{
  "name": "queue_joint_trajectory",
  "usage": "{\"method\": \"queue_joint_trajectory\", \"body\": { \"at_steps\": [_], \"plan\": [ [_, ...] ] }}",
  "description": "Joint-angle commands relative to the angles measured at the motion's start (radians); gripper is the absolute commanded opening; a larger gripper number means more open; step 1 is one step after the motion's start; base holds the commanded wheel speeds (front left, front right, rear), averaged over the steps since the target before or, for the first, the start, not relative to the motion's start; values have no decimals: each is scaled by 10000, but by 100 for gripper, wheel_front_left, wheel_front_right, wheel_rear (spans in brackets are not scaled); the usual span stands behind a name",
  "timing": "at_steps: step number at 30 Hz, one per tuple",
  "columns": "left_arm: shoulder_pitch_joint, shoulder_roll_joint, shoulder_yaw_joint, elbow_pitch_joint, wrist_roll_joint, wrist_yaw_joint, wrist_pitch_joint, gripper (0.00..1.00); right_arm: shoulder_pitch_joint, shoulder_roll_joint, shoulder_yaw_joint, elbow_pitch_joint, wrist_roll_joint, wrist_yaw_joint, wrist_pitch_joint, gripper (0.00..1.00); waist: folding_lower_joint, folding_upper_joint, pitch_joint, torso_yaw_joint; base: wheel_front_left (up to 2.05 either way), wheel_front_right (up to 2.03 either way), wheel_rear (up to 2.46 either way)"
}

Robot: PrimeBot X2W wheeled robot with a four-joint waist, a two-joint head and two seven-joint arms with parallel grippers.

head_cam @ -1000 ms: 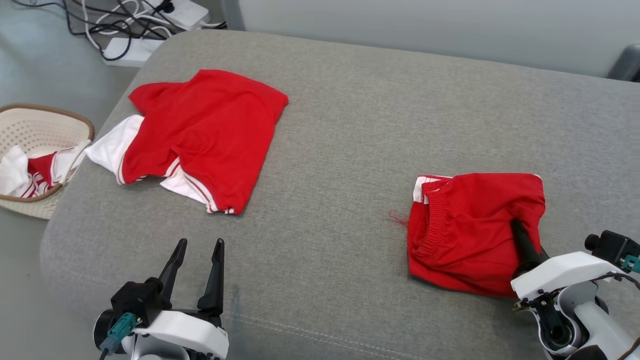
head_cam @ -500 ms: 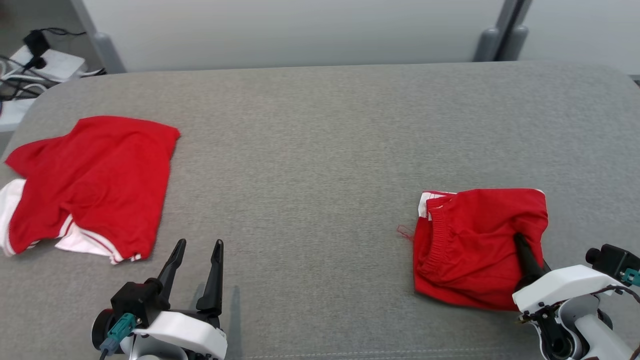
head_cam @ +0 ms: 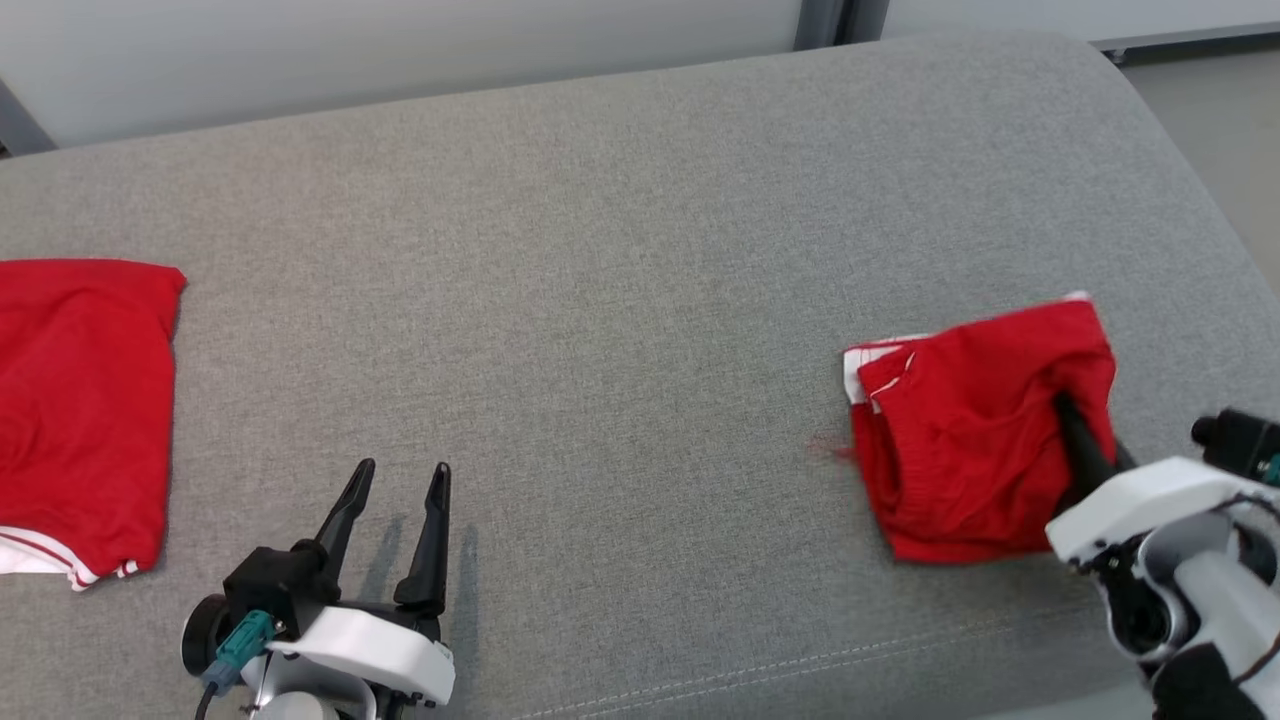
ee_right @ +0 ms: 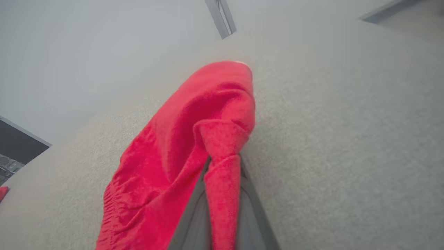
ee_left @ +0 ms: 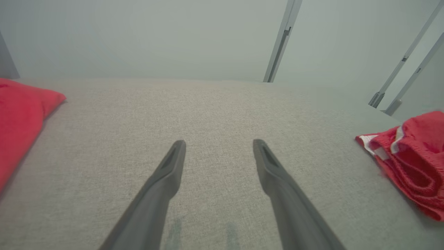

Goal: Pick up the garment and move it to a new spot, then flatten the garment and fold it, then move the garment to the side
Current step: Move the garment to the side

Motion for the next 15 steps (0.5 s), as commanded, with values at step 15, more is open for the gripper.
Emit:
{"method": "queue_joint_trajectory", "body": {
  "at_steps": [15],
  "plan": [
    [-1035, 77, 93, -1185, 513, -235, -57, 100, -3240, -1777, -1983, 2220, -3035, 46, -144, 0, 0, 0, 1359, 1149, 0, 0, 0]
  ]
}}
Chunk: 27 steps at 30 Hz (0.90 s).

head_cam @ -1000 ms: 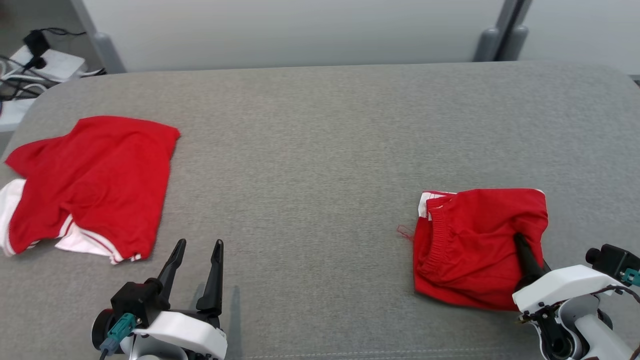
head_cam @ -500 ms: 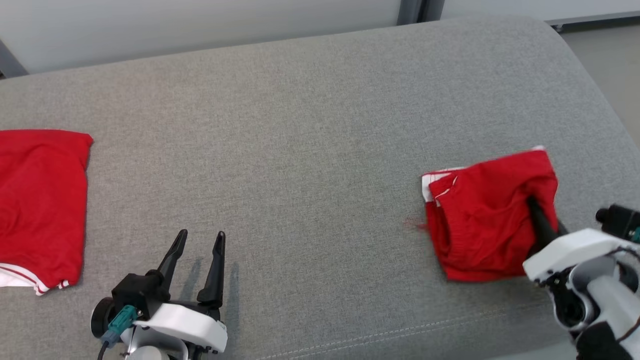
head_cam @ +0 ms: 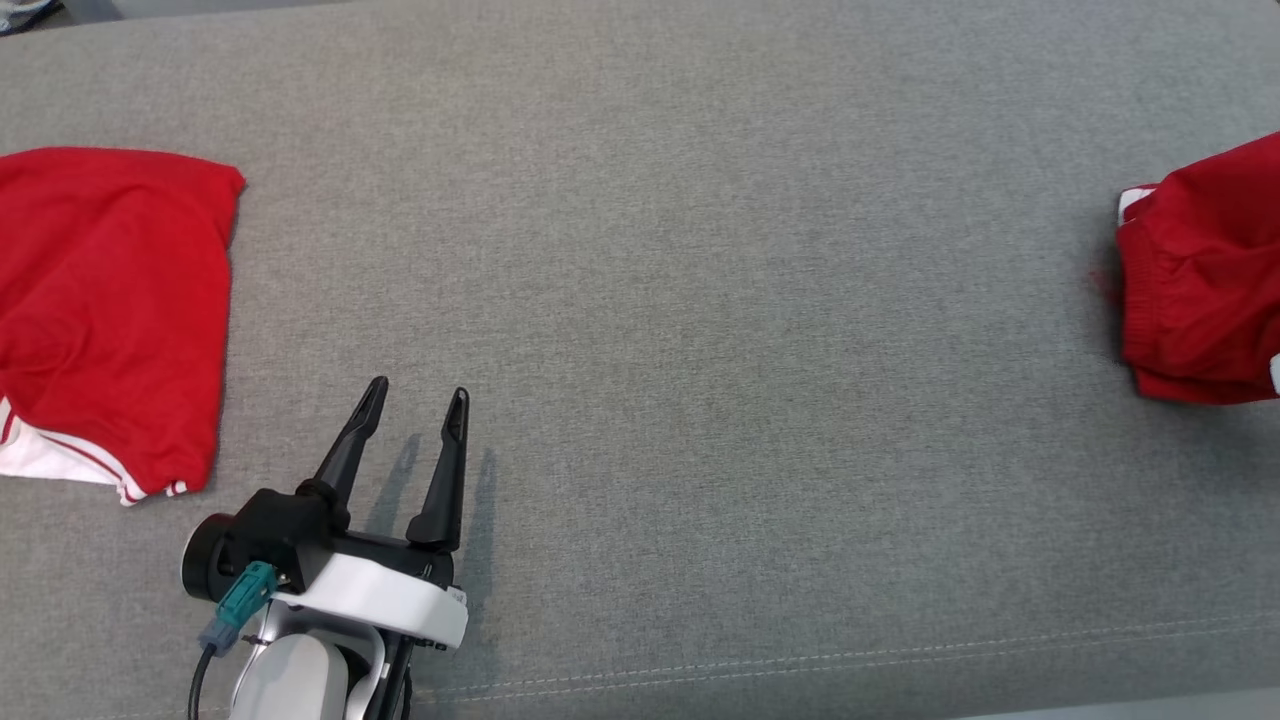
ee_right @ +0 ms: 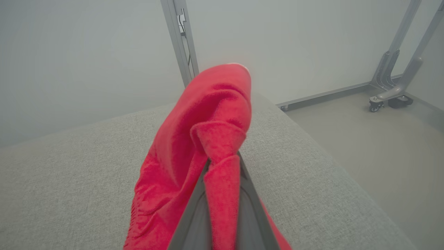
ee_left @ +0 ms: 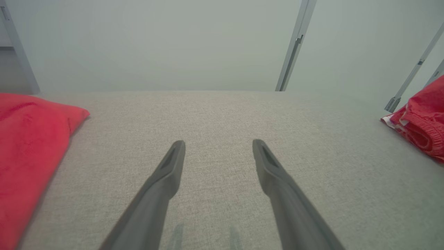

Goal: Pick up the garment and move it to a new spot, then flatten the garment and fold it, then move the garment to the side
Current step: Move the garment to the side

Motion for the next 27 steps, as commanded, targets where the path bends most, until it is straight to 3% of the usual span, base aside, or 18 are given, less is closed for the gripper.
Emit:
{"method": "queue_joint_trajectory", "body": {
  "at_steps": [1, 7, 8, 9, 10, 18, 23, 27],
  "plan": [
    [-324, 72, 214, -351, 81, -94, -51, 100, -178, -269, -78, 29, -264, 46, -135, 0, 0, -1, 203, 237, 0, 0, 0],
    [-414, 72, 101, -516, 129, -120, -51, 100, -698, -441, -897, 1039, -1302, 46, -135, 0, 0, -1, 416, 536, 0, 0, 0],
    [-413, 72, 101, -514, 147, -124, -51, 100, -781, -461, -1014, 1189, -1494, 46, -135, 4, 0, -1, 437, 556, 0, 0, 0],
    [-412, 72, 98, -505, 161, -127, -51, 100, -854, -491, -1185, 1325, -1674, 46, -135, 40, 0, -1, 451, 577, 0, 0, 0],
    [-412, 72, 90, -491, 164, -130, -51, 100, -903, -533, -1360, 1439, -1866, 46, -135, 100, 0, -1, 453, 601, 0, 0, 0],
    [-287, 72, 56, -334, 42, -139, -51, 100, -598, -1120, -3710, 954, -3989, 46, -135, 100, 0, -1, 65, 608, 0, 0, 0],
    [-131, 72, 66, -216, -83, -99, -51, 100, 116, -335, -4727, -588, -5150, 46, -135, 100, 0, -1, -398, 492, 0, 0, 0],
    [25, 72, 64, -118, -157, -3, -51, 100, 846, 574, -4613, -2097, -5659, 46, -135, 100, 0, -1, -803, 414, 0, 0, 0]
  ]
}}
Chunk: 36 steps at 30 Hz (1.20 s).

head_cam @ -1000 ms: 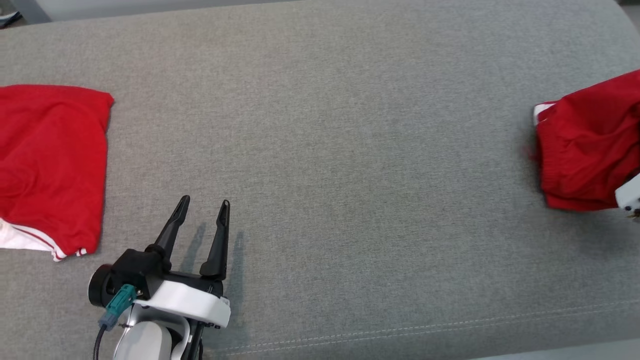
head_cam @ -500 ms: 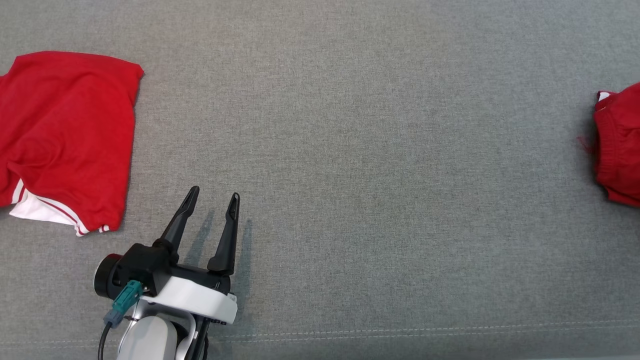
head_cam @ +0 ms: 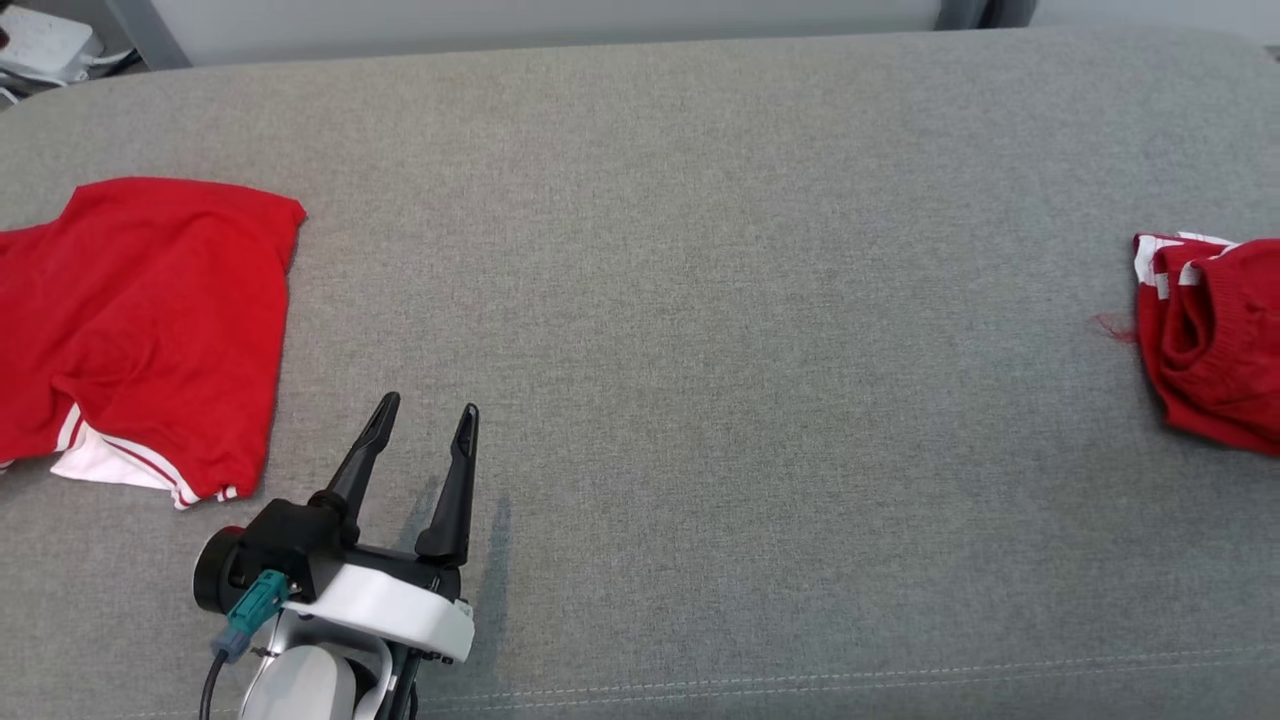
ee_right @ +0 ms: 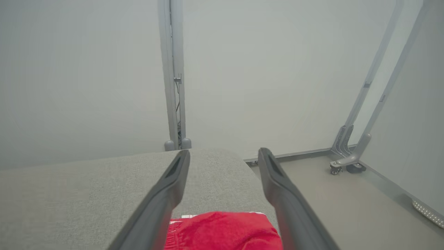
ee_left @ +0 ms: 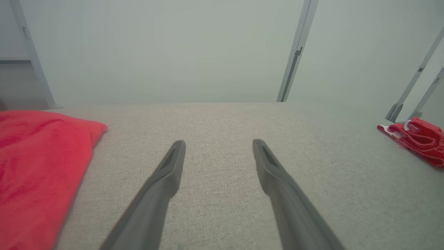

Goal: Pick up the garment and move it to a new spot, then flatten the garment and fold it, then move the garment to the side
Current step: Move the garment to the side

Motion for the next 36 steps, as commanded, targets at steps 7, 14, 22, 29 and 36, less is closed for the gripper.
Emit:
{"method": "queue_joint_trajectory", "body": {
  "at_steps": [7, 14, 22, 29, 36],
  "plan": [
    [237, 79, 415, -100, -226, 233, -47, 100, 1567, 1016, 1471, -2666, 71, 42, -118, 100, 0, 0, -678, 4, 0, 0, 0],
    [482, 79, 635, 28, -238, 396, -47, 100, 2789, 1672, 1900, -3936, 321, 42, -118, 100, 0, 0, -1108, 288, 0, 0, 0],
    [940, 79, 821, 248, -131, 574, -47, 100, 3989, 2167, 1997, -4088, 309, 42, -118, 100, 0, 0, -1908, 612, 0, 0, 0],
    [1263, 79, 1062, 352, 1, 691, -47, 100, 4572, 2457, 1970, -3964, 205, 42, -118, 100, 0, 0, -2279, 789, 0, 0, 0],
    [1484, 79, 1292, 389, 67, 750, -47, 100, 5020, 2663, 1912, -3932, 5, 42, -118, 100, 0, 0, -2391, 949, 0, 0, 0]
  ]
}}
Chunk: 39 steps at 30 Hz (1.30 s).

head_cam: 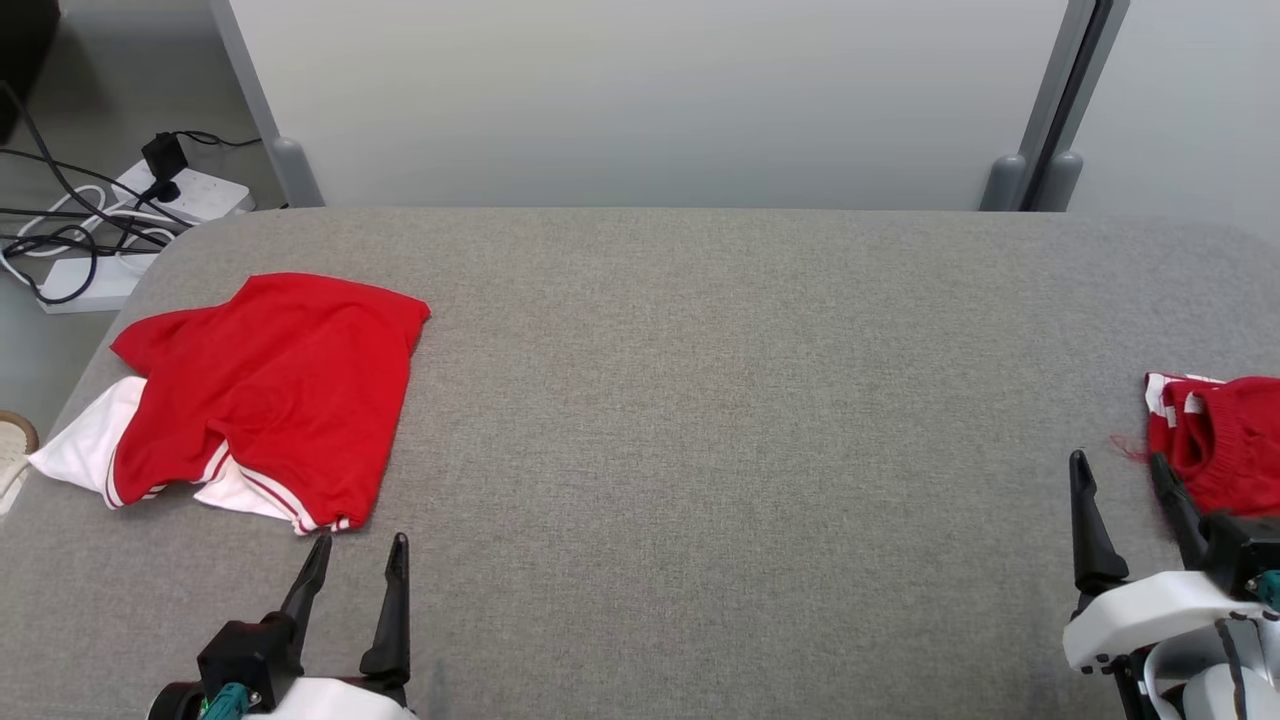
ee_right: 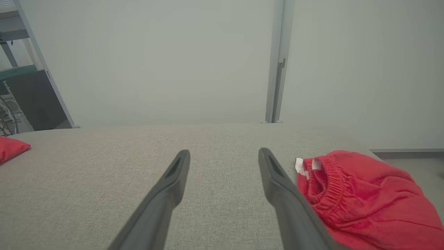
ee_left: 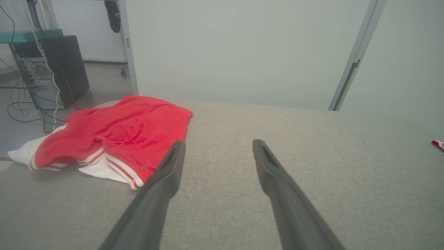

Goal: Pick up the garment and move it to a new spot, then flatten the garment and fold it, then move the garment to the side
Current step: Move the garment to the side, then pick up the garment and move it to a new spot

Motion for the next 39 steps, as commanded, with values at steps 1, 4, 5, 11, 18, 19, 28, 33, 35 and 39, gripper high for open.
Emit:
{"method": "queue_joint_trajectory", "body": {
  "at_steps": [1, 4, 5, 11, 18, 19, 28, 33, 35, 39],
  "plan": [
    [-150, 70, 397, -245, 94, 127, -49, 100, -34, -51, 194, -267, -160, 42, -116, 100, 0, 0, -13, 40, 0, 0, 0],
    [-93, 70, 494, -264, 129, 150, -49, 100, 74, 26, 141, -294, -216, 42, -116, 100, 0, 0, -10, 66, 0, 0, 0],
    [-83, 70, 530, -266, 138, 145, -49, 100, 95, 47, 132, -301, -232, 42, -116, 100, 0, 0, -7, 70, 0, 0, 0],
    [-58, 70, 615, -270, 158, 126, -49, 100, 84, 96, 152, -284, -285, 42, -116, 100, 0, 0, 39, 91, 0, 0, 0],
    [-129, 70, 614, -254, 7, 262, -49, 100, 66, 99, 354, -223, -277, 42, -116, 100, 0, 0, 140, 398, 0, 0, 0],
    [-138, 70, 619, -249, 1, 275, -49, 100, 65, 103, 412, -208, -268, 42, -116, 100, 0, 0, 164, 508, 0, 0, 0],
    [-225, 70, 930, -263, -59, 373, -49, 100, -191, 99, 975, -104, -199, 42, -116, 100, 0, 0, 520, 2051, 0, 0, 0],
    [-194, 70, 1115, -183, -62, 351, -49, 100, -350, 90, 1241, -28, -153, 42, -116, 100, 0, 0, 627, 3079, 0, 0, 0],
    [-191, 70, 1195, -131, -80, 346, -49, 100, -396, 94, 1372, 6, -146, 42, -116, 100, 0, 0, 667, 3434, 0, 0, 0],
    [-171, 70, 1367, 20, -283, 288, -49, 100, -431, 124, 1624, 65, -146, 42, -116, 100, 0, 0, 716, 3923, 0, 0, 0]
  ]
}}
